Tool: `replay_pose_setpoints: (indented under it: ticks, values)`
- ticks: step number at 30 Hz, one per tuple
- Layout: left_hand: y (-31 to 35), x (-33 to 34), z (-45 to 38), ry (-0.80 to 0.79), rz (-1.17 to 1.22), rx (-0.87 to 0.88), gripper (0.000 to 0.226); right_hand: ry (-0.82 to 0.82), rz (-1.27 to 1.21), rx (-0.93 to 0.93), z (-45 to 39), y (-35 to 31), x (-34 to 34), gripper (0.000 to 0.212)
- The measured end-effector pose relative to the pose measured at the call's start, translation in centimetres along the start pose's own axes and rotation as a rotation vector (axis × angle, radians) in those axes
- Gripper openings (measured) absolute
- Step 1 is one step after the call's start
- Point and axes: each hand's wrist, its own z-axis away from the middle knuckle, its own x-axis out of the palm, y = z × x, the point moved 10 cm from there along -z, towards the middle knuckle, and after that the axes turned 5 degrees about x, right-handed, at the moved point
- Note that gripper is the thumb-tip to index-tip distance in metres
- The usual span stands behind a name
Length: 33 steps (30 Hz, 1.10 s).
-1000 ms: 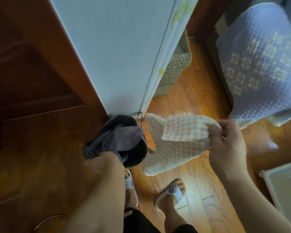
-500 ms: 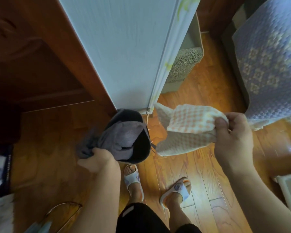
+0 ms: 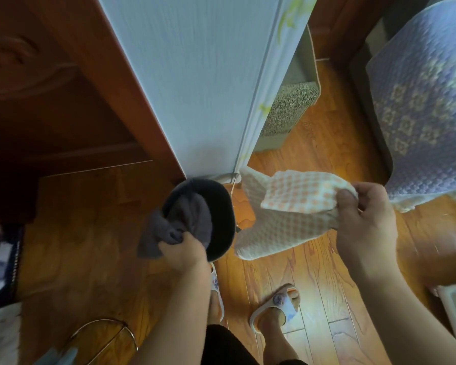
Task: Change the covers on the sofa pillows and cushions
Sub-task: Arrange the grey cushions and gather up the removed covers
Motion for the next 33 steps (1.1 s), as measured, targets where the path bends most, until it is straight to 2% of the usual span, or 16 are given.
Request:
replay_pose_setpoints:
  ticks: [5,7,13,17,19,21,23,25,27,28,29,30,31,32,33]
  values:
    - [-2.6,4.8,3.9,-0.143,0.058,-0.091,0.046,-0.006,0.004,0.005,0.2,0.3,0.0,0.011]
    - [-3.5,6.1,4.2,-0.144,0.091,-0.129,0.039,-0.012,0.003,0.012,0.2,0.6,0.1,0.011]
    - [-4.7,11.3,4.5,-0.210,0.439,-0.382,0.040,0.015,0.041,0.018,-0.4,1.5,1.1,0.009]
    - [-2.3,13.7,4.5,-0.280,0.355,-0.257,0.039,-0.008,0.043,0.036,-0.5,2.0,2.6,0.017]
    - [-1.4,12.9,2.0,-0.244,0.275,-0.225,0.032,-0.018,0.021,0.032,-0.8,2.0,3.0,0.016]
    - [-2.1,10.9,-1.8,-0.201,0.151,-0.265,0.031,-0.029,0.016,0.031,-1.0,2.0,3.5,0.011]
    - [-3.4,8.9,-5.1,-0.245,0.124,-0.354,0.023,-0.043,0.013,0.027,-1.2,2.1,4.3,0.008]
    - [-5.0,7.1,-7.2,-0.327,-0.086,-0.412,0.037,-0.060,0.001,0.025,-1.2,2.0,5.5,0.007]
    - [-3.9,6.9,-7.8,-0.517,-0.543,-0.162,0.079,-0.095,-0.012,0.019,-1.1,1.8,6.9,0.006]
    - [-2.0,8.1,-6.5,-0.659,-0.653,0.093,0.099,-0.121,-0.021,0.020,-0.9,1.6,7.8,0.005]
    - [0.1,9.3,-3.1,-0.859,-0.657,0.310,0.112,-0.162,-0.028,0.022,-0.5,1.3,8.8,0.004]
    - [1.9,9.7,1.3,-1.060,-0.616,0.454,0.119,-0.221,-0.030,0.018,0.0,0.9,10.1,0.005]
    - [3.8,9.6,5.5,-1.207,-0.586,0.585,0.120,-0.295,-0.034,0.012,0.9,0.4,11.7,0.007]
    - [4.7,9.1,8.1,-1.281,-0.567,0.689,0.109,-0.382,-0.037,0.010,1.9,-0.2,13.4,0.008]
    - [5.3,8.5,9.8,-1.323,-0.557,0.763,0.088,-0.483,-0.036,0.006,3.2,-0.8,15.1,0.009]
